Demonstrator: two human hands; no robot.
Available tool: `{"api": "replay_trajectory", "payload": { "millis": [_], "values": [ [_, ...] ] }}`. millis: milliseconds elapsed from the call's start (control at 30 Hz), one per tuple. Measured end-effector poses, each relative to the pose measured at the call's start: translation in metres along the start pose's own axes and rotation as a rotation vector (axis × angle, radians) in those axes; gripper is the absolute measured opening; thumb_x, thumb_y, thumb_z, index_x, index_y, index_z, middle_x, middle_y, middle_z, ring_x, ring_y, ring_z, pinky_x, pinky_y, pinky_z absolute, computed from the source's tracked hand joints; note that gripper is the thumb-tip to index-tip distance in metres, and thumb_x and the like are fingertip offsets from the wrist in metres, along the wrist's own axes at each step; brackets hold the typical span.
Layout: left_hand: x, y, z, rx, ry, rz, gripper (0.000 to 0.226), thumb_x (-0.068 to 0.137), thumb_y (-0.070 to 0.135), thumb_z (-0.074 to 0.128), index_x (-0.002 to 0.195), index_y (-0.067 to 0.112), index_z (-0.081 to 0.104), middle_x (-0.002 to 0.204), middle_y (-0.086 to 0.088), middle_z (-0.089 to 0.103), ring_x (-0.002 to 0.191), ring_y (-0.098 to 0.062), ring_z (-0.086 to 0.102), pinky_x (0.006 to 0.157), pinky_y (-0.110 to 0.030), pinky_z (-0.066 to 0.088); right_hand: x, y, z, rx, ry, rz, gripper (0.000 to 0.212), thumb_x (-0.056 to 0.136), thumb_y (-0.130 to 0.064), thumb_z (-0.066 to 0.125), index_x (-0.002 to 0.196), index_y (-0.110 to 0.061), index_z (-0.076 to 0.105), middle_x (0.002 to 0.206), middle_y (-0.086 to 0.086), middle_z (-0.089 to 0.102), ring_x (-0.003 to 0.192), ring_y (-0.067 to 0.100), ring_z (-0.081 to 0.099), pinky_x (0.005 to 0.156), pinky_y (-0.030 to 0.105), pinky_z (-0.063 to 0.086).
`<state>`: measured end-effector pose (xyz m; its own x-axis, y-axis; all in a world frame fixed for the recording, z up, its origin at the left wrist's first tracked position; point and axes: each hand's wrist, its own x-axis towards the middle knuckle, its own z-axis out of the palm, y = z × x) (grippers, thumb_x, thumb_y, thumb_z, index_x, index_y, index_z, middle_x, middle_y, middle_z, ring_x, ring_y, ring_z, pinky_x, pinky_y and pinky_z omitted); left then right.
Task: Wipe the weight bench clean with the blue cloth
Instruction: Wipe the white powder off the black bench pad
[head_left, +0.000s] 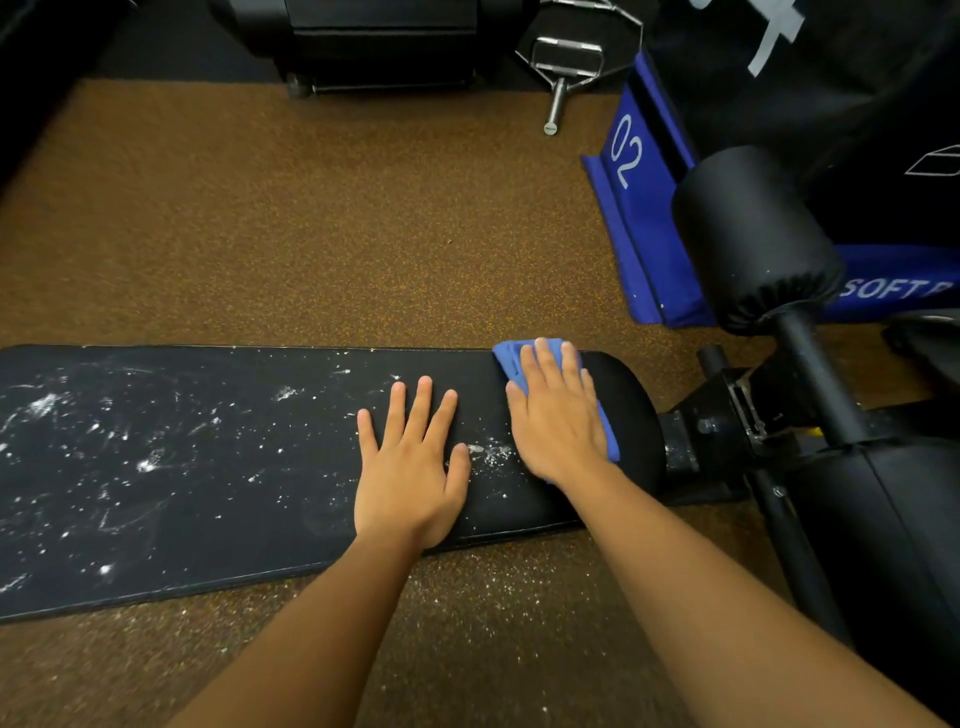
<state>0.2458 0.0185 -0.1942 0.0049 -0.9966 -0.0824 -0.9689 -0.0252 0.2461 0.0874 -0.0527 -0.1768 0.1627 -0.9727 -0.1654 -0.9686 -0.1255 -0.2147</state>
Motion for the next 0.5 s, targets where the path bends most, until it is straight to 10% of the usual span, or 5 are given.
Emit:
{"api": "replay_trajectory", "payload": {
  "millis": [500],
  "values": [
    [-0.001,0.001,-0.001,-0.003,0.011,0.005,0.061,0.093,0.051,0.008,0.152,0.032,0.005,0.160,0.004,-0.004,0.145,-0.019,-0.016,0.116,-0.051,-0.009,-0.030,0.029,0.008,-0.051,0.086,0.157,0.059,0.097,-0.036,0.036,0.151,-0.024,0.017,0.160,0.003,0.009,0.144,0.033,0.008,0.113,0.051,0.016]
  ]
}}
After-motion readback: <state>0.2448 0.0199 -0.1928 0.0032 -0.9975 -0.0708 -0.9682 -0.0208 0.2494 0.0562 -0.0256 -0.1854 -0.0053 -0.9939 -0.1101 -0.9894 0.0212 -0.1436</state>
